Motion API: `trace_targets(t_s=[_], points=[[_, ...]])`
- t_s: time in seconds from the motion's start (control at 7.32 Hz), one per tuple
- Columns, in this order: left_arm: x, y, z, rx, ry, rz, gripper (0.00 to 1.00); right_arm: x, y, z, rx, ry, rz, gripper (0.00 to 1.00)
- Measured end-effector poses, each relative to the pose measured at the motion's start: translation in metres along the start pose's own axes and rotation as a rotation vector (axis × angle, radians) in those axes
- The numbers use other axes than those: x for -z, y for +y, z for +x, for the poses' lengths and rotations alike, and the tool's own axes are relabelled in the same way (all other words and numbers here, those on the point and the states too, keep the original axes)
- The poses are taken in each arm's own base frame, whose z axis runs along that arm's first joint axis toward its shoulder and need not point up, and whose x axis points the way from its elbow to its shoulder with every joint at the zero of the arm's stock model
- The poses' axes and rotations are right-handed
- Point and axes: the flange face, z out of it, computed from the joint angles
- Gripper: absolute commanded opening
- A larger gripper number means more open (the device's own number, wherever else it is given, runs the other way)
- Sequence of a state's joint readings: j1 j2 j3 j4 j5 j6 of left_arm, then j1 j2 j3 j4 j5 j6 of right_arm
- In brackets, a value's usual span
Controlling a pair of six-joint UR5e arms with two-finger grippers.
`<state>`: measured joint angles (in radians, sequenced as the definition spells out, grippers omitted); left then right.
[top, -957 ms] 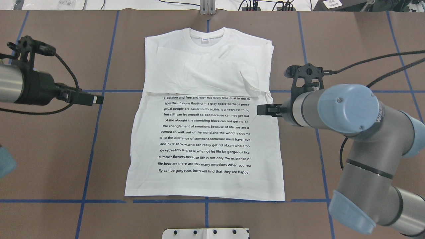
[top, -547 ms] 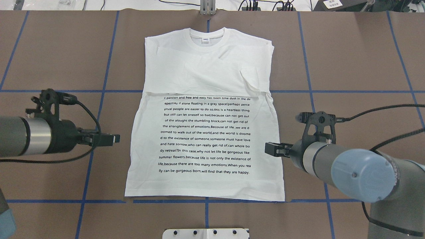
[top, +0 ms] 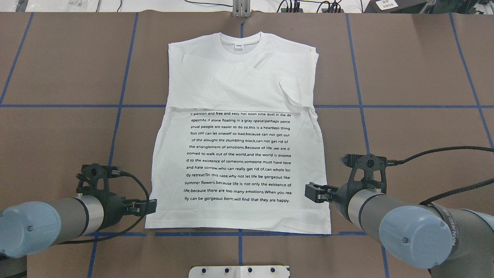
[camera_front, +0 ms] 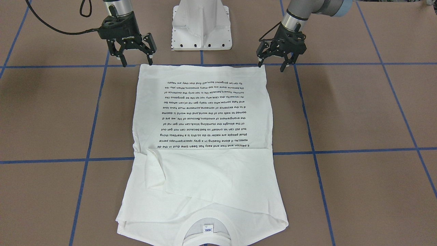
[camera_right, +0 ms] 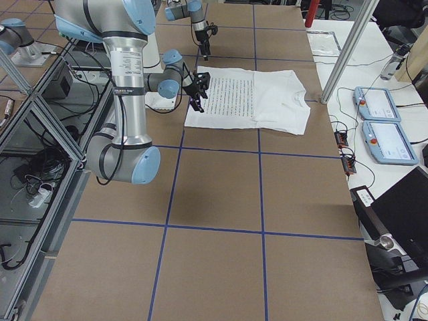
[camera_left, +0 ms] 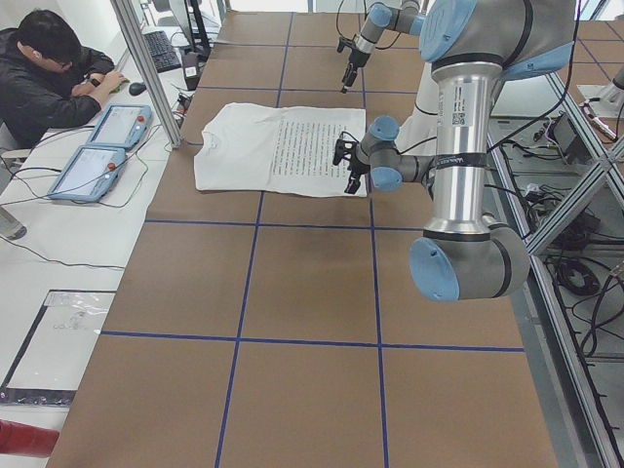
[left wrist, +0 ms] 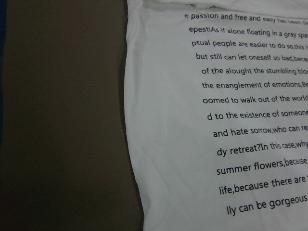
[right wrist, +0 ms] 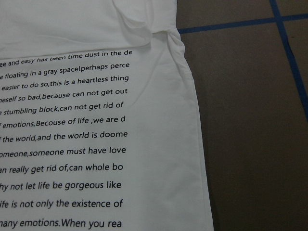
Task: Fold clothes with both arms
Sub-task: 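Move both grippers to the hem corners nearest the robot, then lower both grippers and grasp the hem corners of the shirt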
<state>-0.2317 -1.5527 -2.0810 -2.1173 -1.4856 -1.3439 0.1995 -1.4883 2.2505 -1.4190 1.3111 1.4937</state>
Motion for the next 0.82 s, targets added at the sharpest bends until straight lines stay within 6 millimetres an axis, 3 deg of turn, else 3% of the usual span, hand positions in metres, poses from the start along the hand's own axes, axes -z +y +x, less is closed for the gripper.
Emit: trace_targets(t_s=[0.41, 0.82], points=[[-0.029, 0.02, 0.005, -0.013, -0.035, -0.022, 0.54, -0.001, 0.001, 0.0, 0.001, 0.002, 0.001, 1.0], [-0.033, 0.024, 0.01, -0.019, -0.053, -0.033, 0.53, -0.001, 0.001, 0.0, 0.002, 0.003, 0.01, 1.0]])
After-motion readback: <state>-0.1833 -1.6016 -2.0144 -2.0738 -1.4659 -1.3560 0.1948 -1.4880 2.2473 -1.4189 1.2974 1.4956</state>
